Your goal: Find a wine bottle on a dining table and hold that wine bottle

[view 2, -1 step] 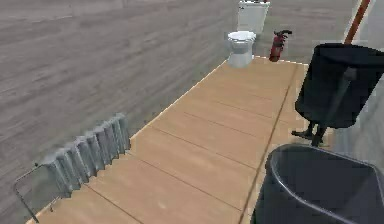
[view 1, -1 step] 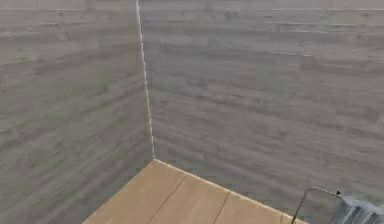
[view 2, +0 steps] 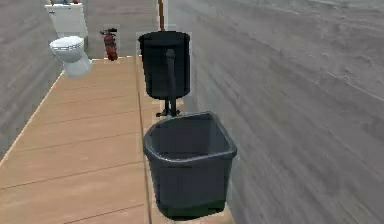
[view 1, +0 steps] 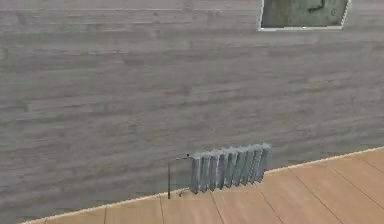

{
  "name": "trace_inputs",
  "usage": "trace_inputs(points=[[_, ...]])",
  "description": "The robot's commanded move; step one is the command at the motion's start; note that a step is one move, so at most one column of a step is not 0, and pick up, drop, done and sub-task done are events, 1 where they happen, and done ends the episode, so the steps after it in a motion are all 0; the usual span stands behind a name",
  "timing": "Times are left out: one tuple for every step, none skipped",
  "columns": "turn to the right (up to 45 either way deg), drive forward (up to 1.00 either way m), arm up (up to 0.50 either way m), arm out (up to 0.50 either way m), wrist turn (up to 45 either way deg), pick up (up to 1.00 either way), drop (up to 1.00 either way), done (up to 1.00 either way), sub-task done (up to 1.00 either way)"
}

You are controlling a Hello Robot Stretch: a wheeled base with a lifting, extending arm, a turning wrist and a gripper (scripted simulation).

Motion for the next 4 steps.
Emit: trace_inputs(points=[[18.0, 0.00, 0.00, 0.00, 0.0, 0.00, 0.00, 0.00, 0.00], [0.0, 0.50, 0.00, 0.00, 0.0, 0.00, 0.00, 0.00, 0.00], [45.0, 0.00, 0.00, 0.00, 0.0, 0.00, 0.00, 0.00, 0.00], [9.0, 0.00, 0.00, 0.00, 0.0, 0.00, 0.00, 0.00, 0.00]])
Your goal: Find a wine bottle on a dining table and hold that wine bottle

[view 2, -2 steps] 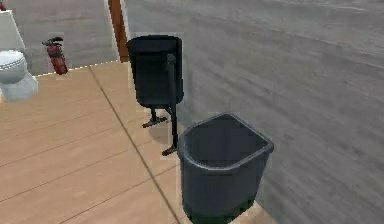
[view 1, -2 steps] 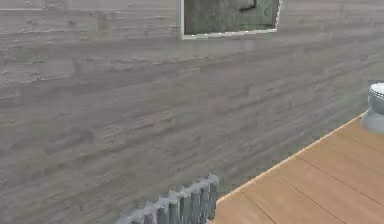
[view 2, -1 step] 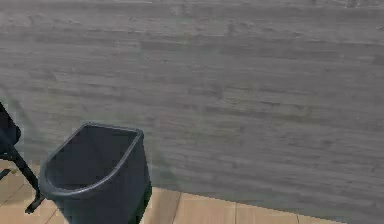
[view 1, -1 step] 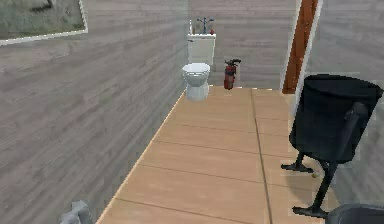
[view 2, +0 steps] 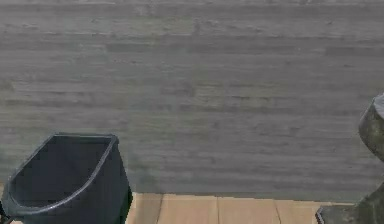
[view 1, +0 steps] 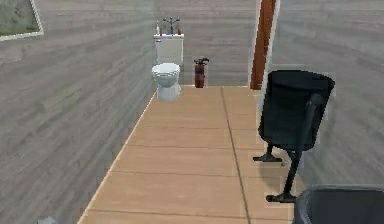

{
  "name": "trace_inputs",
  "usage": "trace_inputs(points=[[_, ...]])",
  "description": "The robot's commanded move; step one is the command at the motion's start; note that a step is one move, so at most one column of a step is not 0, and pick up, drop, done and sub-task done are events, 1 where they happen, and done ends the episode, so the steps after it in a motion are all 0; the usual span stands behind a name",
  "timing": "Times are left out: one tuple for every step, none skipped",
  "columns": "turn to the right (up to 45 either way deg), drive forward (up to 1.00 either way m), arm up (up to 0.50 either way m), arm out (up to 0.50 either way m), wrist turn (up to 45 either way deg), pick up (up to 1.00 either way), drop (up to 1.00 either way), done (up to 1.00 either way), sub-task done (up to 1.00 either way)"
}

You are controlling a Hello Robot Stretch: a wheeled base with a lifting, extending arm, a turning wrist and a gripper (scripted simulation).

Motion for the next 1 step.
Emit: trace_inputs(points=[[3.0, 0.00, 0.00, 0.00, 0.0, 0.00, 0.00, 0.00, 0.00]])
